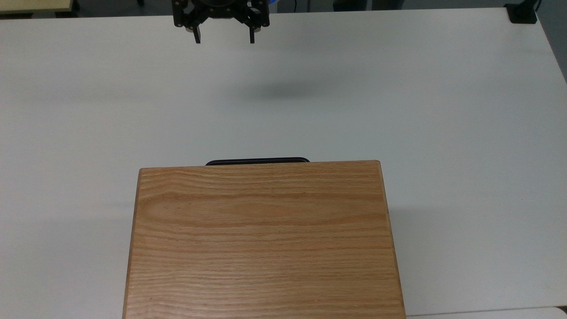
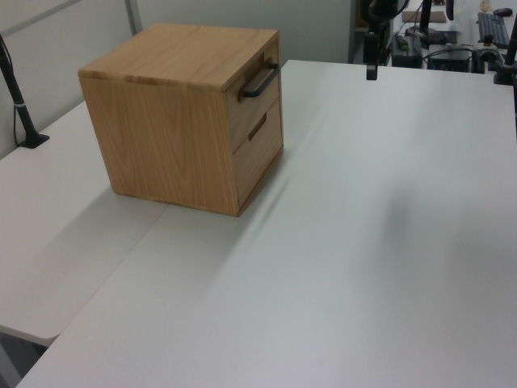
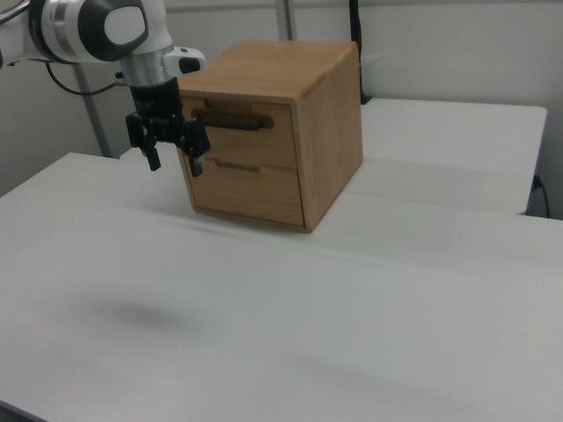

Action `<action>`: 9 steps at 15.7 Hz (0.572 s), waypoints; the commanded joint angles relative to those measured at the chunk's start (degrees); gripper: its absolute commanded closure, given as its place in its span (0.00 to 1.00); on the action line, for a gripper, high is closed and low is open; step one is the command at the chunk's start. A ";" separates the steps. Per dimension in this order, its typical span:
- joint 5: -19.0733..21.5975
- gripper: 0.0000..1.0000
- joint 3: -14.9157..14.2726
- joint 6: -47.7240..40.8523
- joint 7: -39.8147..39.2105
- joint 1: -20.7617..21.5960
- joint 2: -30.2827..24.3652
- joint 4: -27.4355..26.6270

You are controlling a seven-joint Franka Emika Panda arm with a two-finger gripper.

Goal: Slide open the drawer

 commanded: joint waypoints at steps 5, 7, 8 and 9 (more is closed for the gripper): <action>-0.30 0.00 -0.43 -0.25 0.35 -0.18 -1.98 -1.27; -0.30 0.00 -0.43 -0.25 0.26 -0.09 -2.07 -1.27; -0.30 0.00 -0.43 -0.25 0.18 -0.09 -1.98 -1.27; -0.30 0.00 -0.43 -0.25 0.09 -0.09 -1.98 -1.27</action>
